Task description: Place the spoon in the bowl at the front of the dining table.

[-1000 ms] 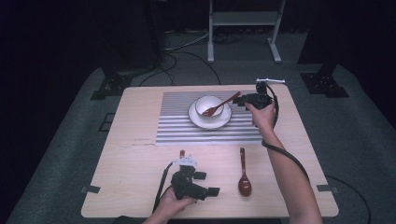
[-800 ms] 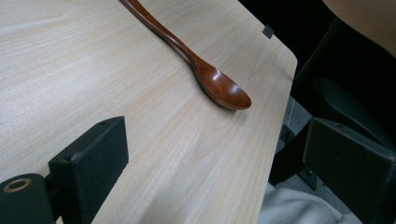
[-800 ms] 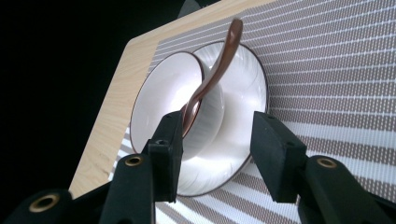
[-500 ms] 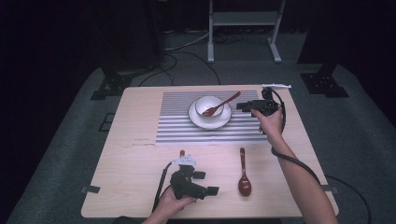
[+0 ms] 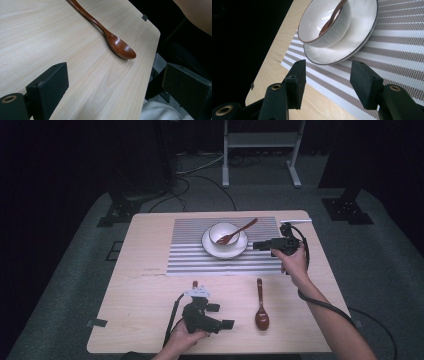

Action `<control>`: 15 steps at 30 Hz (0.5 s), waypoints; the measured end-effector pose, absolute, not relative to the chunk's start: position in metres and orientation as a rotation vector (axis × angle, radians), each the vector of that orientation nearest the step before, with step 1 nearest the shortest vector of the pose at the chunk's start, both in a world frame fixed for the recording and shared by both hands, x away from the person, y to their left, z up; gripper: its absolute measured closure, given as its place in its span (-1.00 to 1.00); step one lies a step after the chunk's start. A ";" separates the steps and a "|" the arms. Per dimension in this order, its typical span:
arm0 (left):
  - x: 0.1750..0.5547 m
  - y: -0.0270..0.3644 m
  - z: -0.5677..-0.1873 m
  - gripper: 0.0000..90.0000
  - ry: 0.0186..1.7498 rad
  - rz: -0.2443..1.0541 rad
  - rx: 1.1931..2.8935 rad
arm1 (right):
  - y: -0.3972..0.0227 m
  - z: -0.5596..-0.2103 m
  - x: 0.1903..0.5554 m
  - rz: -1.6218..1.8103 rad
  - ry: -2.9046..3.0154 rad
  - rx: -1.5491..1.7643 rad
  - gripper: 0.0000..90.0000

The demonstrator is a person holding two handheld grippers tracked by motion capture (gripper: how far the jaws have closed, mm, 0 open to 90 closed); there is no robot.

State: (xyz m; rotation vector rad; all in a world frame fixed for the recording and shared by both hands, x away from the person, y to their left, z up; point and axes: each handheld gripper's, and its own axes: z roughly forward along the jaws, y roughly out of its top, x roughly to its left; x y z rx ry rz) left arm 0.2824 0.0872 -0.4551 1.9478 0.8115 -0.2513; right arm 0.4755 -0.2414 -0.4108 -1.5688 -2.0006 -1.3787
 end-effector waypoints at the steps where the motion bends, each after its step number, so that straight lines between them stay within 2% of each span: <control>1: 0.282 0.087 -0.455 -0.88 0.812 -0.252 1.949 | -0.242 -0.411 0.473 -1.378 -1.999 -1.562 0.01; 15: 0.283 0.089 -0.455 -0.87 0.819 -0.244 1.945 | -0.247 -0.418 0.445 -1.374 -1.994 -1.484 -0.03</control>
